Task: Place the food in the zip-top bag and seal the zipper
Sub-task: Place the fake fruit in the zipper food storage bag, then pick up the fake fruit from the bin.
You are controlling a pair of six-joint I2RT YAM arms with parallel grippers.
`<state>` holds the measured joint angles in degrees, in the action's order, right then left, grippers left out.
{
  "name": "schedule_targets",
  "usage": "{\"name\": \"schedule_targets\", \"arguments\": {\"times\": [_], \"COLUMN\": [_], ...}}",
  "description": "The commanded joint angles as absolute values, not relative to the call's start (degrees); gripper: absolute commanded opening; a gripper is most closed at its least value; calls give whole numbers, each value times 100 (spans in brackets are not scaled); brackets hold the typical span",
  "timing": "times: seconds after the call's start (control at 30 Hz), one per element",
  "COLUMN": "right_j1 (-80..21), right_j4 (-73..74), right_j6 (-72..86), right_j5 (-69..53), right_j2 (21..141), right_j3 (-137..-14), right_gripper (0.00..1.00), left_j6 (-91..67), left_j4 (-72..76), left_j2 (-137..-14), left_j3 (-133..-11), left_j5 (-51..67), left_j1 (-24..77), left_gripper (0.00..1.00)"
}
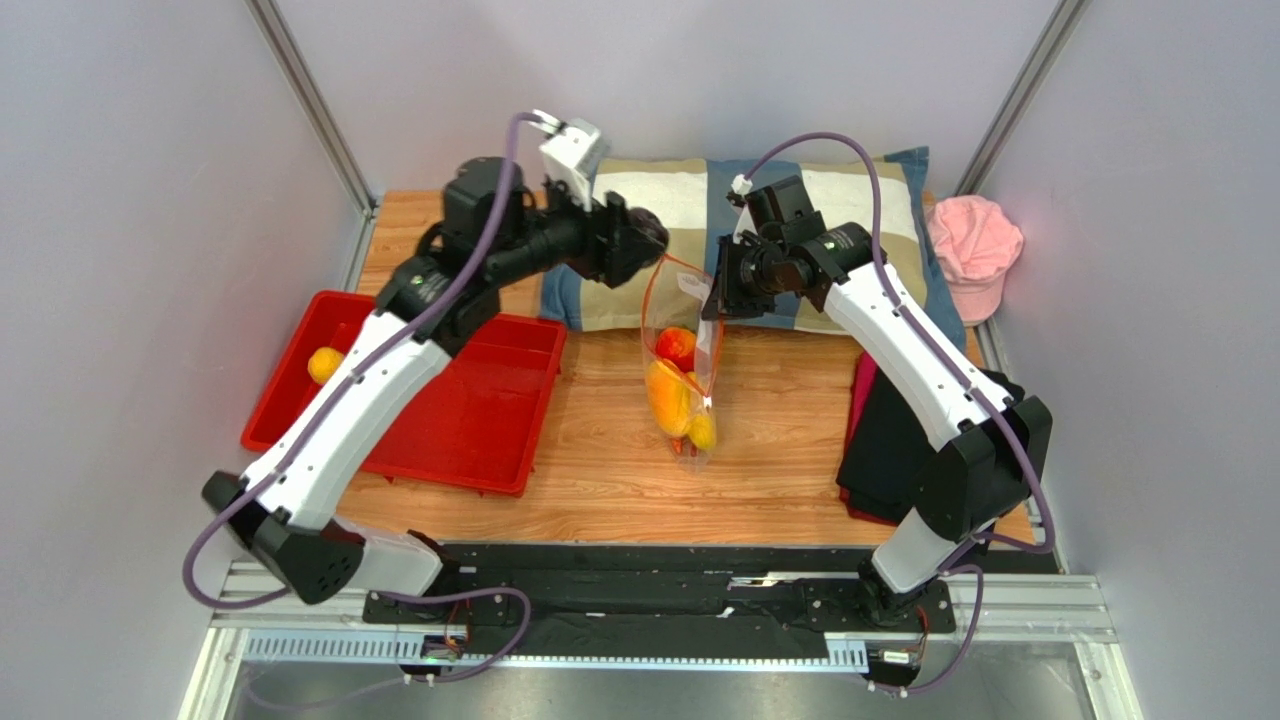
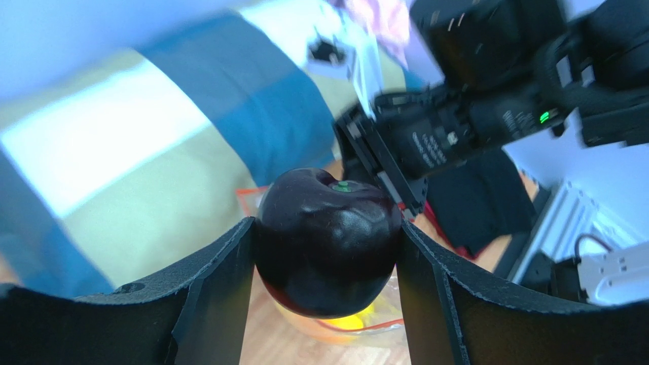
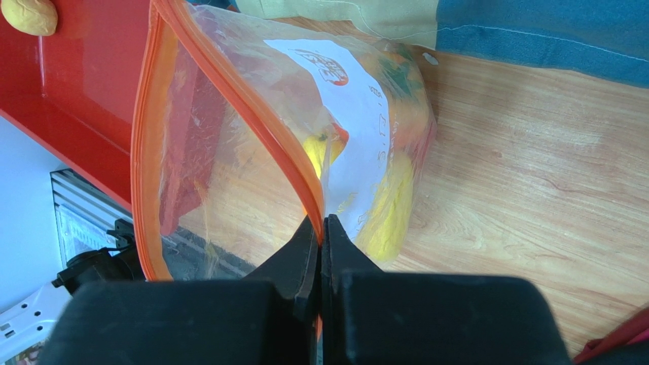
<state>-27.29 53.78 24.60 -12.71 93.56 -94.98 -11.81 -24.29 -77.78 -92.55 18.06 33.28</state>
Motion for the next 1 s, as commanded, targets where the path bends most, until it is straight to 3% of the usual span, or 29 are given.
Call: {"name": "schedule_targets", "arguments": {"times": [0.0, 0.1, 0.2, 0.23, 0.47, 0.67, 0.83, 0.97], "right_j1": [-2716, -2707, -2716, -2716, -2716, -2716, -2725, -2716], "right_j4": [5221, 5221, 5221, 5221, 5229, 5229, 5229, 5229], "right_j6": [2470, 2452, 2452, 2443, 2417, 2355, 2364, 2347], "right_j5": [-1283, -1283, -1266, -1266, -1248, -1213, -1266, -1292], "right_j2": [9352, 9352, 9334, 9334, 9299, 9308, 9369, 9439], "right_j3": [-9782, -9782, -9765, -9756, -9712, -9738, -9773, -9826], "right_gripper": [0, 0, 0, 0, 0, 0, 0, 0], "left_j6": [-1309, -1397, -1258, -1179, -827, 911, 3082, 4382], "left_j4": [-2776, -2961, -3460, -3602, -3787, -5181, -6415, -6637], "left_j2": [-8384, -8709, -9026, -9079, -8149, -7778, -8287, -8806], "left_j3": [-9202, -9281, -9737, -9877, -9616, -8975, -8903, -9026], "left_j5": [1767, 1898, 1802, 1741, 2670, 3795, 3210, 1929], "left_j1": [3779, 3876, 3876, 3867, 2472, -137, -1422, -2178], "left_gripper": [53, 60, 81, 99, 99, 99, 99, 94]}}
